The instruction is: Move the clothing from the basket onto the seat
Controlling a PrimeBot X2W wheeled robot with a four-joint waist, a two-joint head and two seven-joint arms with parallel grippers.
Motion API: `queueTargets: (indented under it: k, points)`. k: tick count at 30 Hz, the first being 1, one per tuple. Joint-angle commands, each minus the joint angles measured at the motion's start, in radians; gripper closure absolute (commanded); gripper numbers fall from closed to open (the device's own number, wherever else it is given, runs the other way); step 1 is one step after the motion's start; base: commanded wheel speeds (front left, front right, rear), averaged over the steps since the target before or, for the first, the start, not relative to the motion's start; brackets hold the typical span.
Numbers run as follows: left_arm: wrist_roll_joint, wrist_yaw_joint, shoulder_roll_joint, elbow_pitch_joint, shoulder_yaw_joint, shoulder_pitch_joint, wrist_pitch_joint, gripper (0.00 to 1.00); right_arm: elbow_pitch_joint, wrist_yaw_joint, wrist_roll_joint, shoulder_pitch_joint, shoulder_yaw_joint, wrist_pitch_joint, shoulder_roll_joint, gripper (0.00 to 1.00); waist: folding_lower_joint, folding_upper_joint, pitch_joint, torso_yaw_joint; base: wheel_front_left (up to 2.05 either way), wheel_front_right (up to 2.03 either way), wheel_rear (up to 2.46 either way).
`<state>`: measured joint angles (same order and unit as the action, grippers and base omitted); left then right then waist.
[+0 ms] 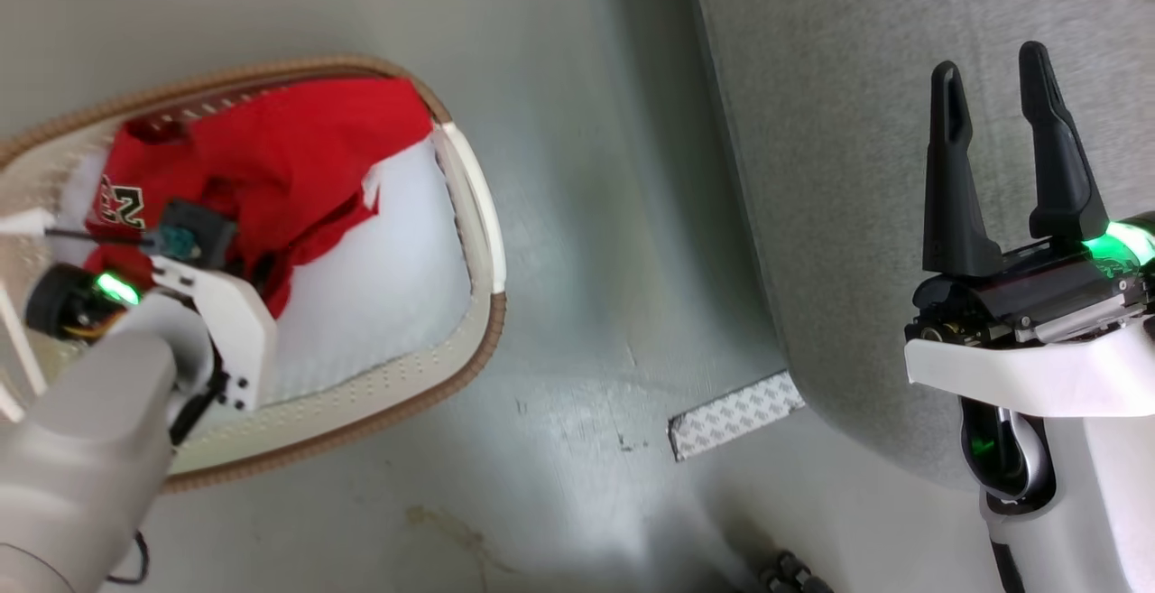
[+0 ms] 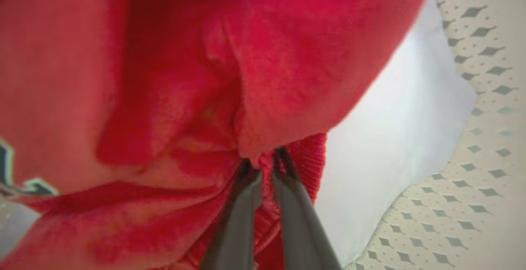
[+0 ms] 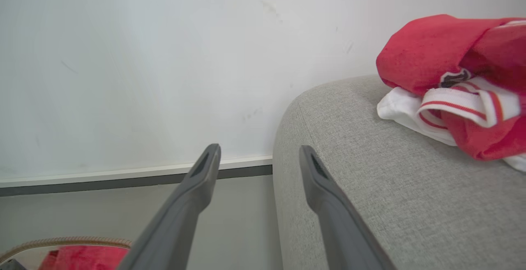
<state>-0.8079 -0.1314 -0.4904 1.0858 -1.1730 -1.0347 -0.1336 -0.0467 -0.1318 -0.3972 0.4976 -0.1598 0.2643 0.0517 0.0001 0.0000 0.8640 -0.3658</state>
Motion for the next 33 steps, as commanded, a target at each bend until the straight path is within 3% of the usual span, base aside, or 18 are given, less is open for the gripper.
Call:
queueTargets:
  k: [1,18,33]
  points:
    - [-0.013,0.001,0.003,0.004,-0.004,0.020,-0.011,1.00,0.006,0.002,0.011,0.006,0.004,0.000,-0.002,0.00,-0.0001,0.0000,-0.039,0.009,0.00,0.00,0.00]
    - [-0.133,0.001,0.129,-0.042,-0.005,0.155,-0.131,1.00,0.093,0.002,0.072,-0.084,0.032,0.000,-0.001,0.00,-0.0001,0.0000,-0.429,0.095,0.00,0.00,0.00]
    - [0.048,0.015,0.175,-0.287,0.285,0.333,-0.131,1.00,0.188,0.002,0.097,-0.213,0.059,0.000,0.021,0.00,-0.0001,0.0000,-0.749,0.230,0.00,0.00,0.00]
